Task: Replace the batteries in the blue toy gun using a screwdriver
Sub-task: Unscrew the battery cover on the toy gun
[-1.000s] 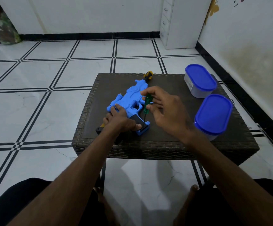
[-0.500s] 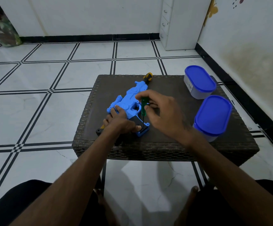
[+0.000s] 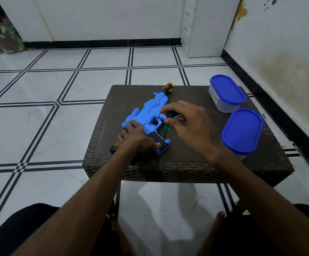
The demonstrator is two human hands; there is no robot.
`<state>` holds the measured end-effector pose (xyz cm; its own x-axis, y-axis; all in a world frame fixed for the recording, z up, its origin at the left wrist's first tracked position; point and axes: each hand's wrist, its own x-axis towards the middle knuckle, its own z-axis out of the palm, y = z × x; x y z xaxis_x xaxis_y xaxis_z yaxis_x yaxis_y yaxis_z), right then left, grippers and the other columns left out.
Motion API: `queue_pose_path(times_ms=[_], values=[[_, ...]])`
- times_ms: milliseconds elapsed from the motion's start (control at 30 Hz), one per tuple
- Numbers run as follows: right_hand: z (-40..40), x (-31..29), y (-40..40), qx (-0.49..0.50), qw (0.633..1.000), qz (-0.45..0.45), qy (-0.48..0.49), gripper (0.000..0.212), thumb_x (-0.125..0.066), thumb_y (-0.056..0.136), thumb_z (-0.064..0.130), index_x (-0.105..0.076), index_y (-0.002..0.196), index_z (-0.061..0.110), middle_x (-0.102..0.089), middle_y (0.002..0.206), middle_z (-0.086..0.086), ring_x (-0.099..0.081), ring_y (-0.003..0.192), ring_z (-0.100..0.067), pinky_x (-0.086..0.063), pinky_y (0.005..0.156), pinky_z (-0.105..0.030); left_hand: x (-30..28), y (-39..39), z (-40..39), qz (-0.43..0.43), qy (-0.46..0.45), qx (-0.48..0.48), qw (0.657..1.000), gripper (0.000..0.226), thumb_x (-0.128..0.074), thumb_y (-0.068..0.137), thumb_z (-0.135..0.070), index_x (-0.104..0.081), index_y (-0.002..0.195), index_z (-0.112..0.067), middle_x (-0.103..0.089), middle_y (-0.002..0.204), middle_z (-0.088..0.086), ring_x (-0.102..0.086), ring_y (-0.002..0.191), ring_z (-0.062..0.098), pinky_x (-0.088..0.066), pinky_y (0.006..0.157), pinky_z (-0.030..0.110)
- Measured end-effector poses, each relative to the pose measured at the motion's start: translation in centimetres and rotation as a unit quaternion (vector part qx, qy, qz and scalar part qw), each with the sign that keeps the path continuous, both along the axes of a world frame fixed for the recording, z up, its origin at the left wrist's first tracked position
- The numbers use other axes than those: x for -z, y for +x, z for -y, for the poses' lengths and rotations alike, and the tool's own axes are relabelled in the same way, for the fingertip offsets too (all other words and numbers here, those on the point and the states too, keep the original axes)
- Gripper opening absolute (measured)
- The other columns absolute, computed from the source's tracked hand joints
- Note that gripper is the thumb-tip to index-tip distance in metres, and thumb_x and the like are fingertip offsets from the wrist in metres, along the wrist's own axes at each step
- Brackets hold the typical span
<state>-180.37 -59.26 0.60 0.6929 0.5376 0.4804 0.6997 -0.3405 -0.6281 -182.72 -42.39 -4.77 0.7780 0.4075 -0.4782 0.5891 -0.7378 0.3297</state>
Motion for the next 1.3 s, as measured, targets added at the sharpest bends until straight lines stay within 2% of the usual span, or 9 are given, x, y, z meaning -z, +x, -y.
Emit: queue_pose_path(times_ms=[400, 600, 733, 800, 900, 967, 1067, 1233, 1300], values=[[0.5, 0.0, 0.2, 0.009, 1.0, 0.012, 0.021, 0.023, -0.071, 0.087, 0.006, -0.071, 0.109, 0.015, -0.065, 0.1, 0.011, -0.065, 0.093, -0.007, -0.056, 0.079, -0.019, 0.1, 0.1, -0.1, -0.002, 0.003, 0.001, 1.0, 0.128, -0.071, 0.076, -0.059, 0.02, 0.151, -0.011, 0.019, 0.16, 0.015, 0.006, 0.148, 0.038, -0.002, 0.119, 0.051], [0.4, 0.5, 0.0, 0.002, 1.0, 0.002, 0.02, 0.025, -0.07, 0.087, 0.003, -0.071, 0.109, 0.015, -0.068, 0.105, 0.006, -0.065, 0.094, -0.008, -0.057, 0.079, -0.024, 0.2, 0.1, -0.1, 0.0, 0.005, 0.006, 1.0, 0.128, -0.07, 0.076, -0.061, 0.02, 0.151, -0.01, 0.02, 0.16, 0.014, 0.009, 0.148, 0.037, -0.001, 0.119, 0.05], [0.2, 0.1, -0.4, -0.013, 0.998, -0.057, 0.039, 0.036, -0.066, 0.088, -0.001, -0.06, 0.119, 0.016, -0.07, 0.111, 0.003, -0.065, 0.105, -0.002, -0.057, 0.084, -0.02, 0.2, 0.1, -0.1, 0.001, 0.004, 0.002, 1.0, 0.128, -0.071, 0.076, -0.06, 0.02, 0.151, -0.011, 0.02, 0.16, 0.013, 0.009, 0.148, 0.037, -0.001, 0.119, 0.05], [0.2, 0.1, -0.6, -0.031, 0.996, -0.069, 0.037, 0.032, -0.063, 0.089, -0.002, -0.059, 0.115, 0.015, -0.07, 0.116, 0.0, -0.066, 0.109, -0.007, -0.056, 0.09, -0.022, 0.2, 0.1, -0.1, 0.003, 0.005, 0.002, 1.0, 0.128, -0.071, 0.076, -0.06, 0.02, 0.151, -0.011, 0.02, 0.16, 0.013, 0.008, 0.149, 0.036, -0.001, 0.119, 0.05], [0.0, 0.2, -0.6, -0.038, 0.998, -0.044, 0.027, 0.022, -0.064, 0.088, 0.004, -0.068, 0.107, 0.015, -0.069, 0.122, -0.002, -0.069, 0.106, -0.016, -0.058, 0.086, -0.03, 0.2, 0.0, -0.1, 0.001, 0.002, 0.002, 1.0, 0.128, -0.071, 0.076, -0.06, 0.021, 0.151, -0.011, 0.02, 0.16, 0.013, 0.009, 0.149, 0.036, -0.001, 0.119, 0.05], [-0.2, 0.3, -0.6, -0.035, 0.998, -0.027, 0.041, 0.018, -0.072, 0.087, 0.012, -0.073, 0.104, 0.014, -0.068, 0.118, -0.002, -0.066, 0.106, -0.011, -0.058, 0.083, -0.026, 0.2, 0.0, -0.1, 0.0, 0.006, 0.005, 1.0, 0.127, -0.07, 0.077, -0.06, 0.02, 0.151, -0.011, 0.021, 0.16, 0.013, 0.009, 0.149, 0.036, -0.001, 0.119, 0.05], [-0.4, 0.2, -0.5, -0.013, 0.999, -0.01, 0.049, 0.016, -0.076, 0.084, 0.013, -0.077, 0.1, 0.014, -0.062, 0.1, -0.003, -0.064, 0.088, -0.011, -0.055, 0.075, -0.026, 0.2, 0.0, -0.1, 0.0, 0.007, 0.006, 1.0, 0.127, -0.07, 0.077, -0.06, 0.021, 0.151, -0.011, 0.021, 0.16, 0.013, 0.01, 0.149, 0.036, 0.0, 0.119, 0.05], [-0.6, 0.0, -0.3, -0.03, 0.999, -0.02, 0.012, 0.032, -0.059, 0.09, -0.003, -0.067, 0.115, 0.015, -0.07, 0.11, 0.001, -0.067, 0.1, -0.012, -0.057, 0.086, -0.032, 0.2, 0.0, -0.1, 0.0, 0.008, 0.006, 1.0, 0.128, -0.07, 0.076, -0.061, 0.021, 0.151, -0.011, 0.02, 0.16, 0.013, 0.009, 0.149, 0.036, -0.001, 0.119, 0.05], [-0.7, 0.1, -0.3, -0.021, 1.0, -0.017, 0.013, 0.03, -0.055, 0.091, 0.0, -0.067, 0.114, 0.015, -0.071, 0.114, 0.001, -0.07, 0.095, -0.021, -0.058, 0.081, -0.037, 0.2, -0.1, -0.1, 0.0, 0.008, 0.006, 1.0, 0.128, -0.07, 0.076, -0.061, 0.021, 0.151, -0.012, 0.021, 0.16, 0.013, 0.009, 0.149, 0.036, -0.001, 0.119, 0.05]])
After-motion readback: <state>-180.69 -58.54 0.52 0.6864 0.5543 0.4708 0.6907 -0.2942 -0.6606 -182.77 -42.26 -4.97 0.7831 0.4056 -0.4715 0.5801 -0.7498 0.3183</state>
